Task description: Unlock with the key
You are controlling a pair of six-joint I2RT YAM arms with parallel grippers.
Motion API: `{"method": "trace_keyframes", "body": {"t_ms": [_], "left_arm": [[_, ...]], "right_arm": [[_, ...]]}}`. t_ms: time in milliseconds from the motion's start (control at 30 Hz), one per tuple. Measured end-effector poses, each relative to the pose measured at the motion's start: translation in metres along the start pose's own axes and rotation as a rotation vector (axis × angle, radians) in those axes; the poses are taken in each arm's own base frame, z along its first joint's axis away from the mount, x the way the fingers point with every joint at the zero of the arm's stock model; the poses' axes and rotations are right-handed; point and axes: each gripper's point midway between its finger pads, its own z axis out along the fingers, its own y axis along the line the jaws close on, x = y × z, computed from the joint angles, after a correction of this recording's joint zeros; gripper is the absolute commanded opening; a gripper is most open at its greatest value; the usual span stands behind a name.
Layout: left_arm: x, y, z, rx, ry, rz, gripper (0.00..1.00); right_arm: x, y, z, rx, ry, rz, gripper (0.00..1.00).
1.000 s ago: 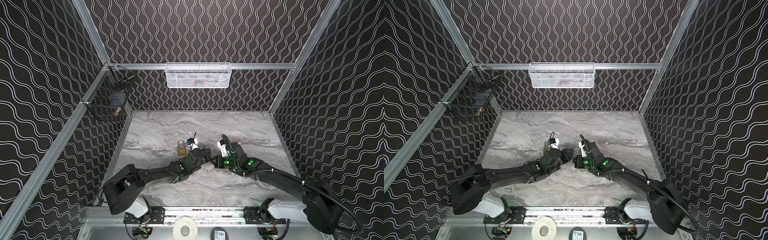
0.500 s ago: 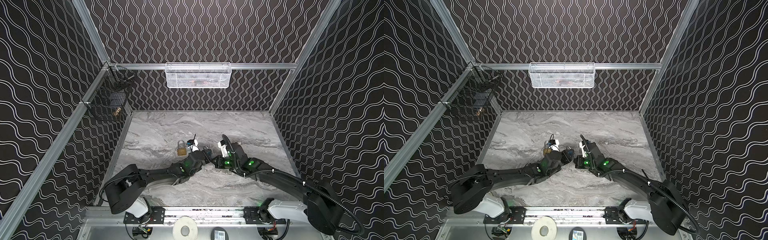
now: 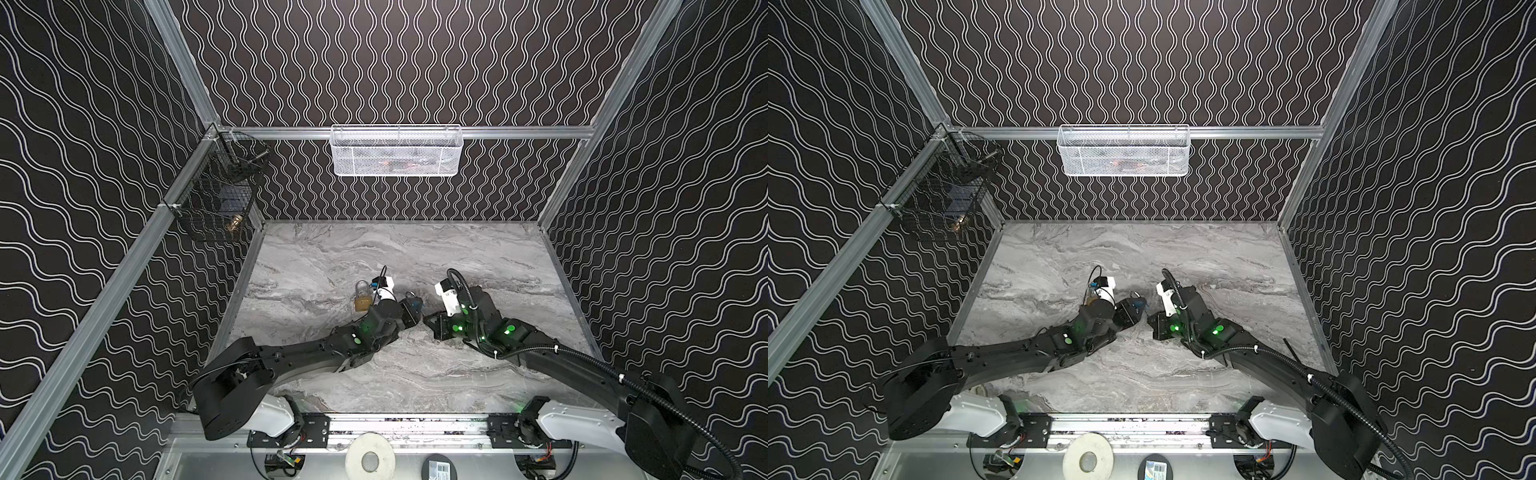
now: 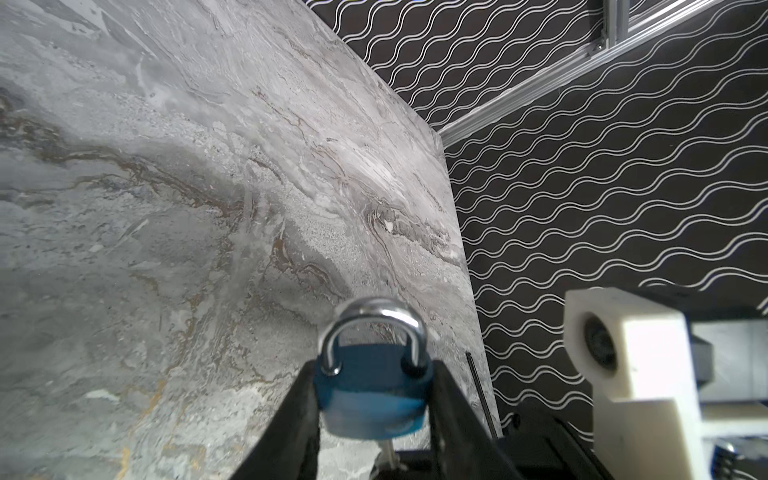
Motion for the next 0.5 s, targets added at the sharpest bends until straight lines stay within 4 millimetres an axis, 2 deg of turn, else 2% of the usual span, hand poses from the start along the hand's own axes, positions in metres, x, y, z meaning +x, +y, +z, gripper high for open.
{"method": "trace_keyframes", "body": {"t_ms": [133,267,500], "left_arm": [[0.003,0.014,-0.001,-0.031,0.013,-0.006,0.24],[0.005,0.024,-0.002,-0.053,0.01,-0.049,0.23],[-0.004,0.041,-0.008,-0.09,-0.04,-0.155,0.23]], "right_arm": [[0.002,-0.006,0.002,0.013,-0.007,-0.003,0.0],[0.003,-0.001,0.003,-0.017,-0.004,-0.03,0.0],[0.023,-0.005,0.004,-0.03,0.038,-0.036,0.0]]}}
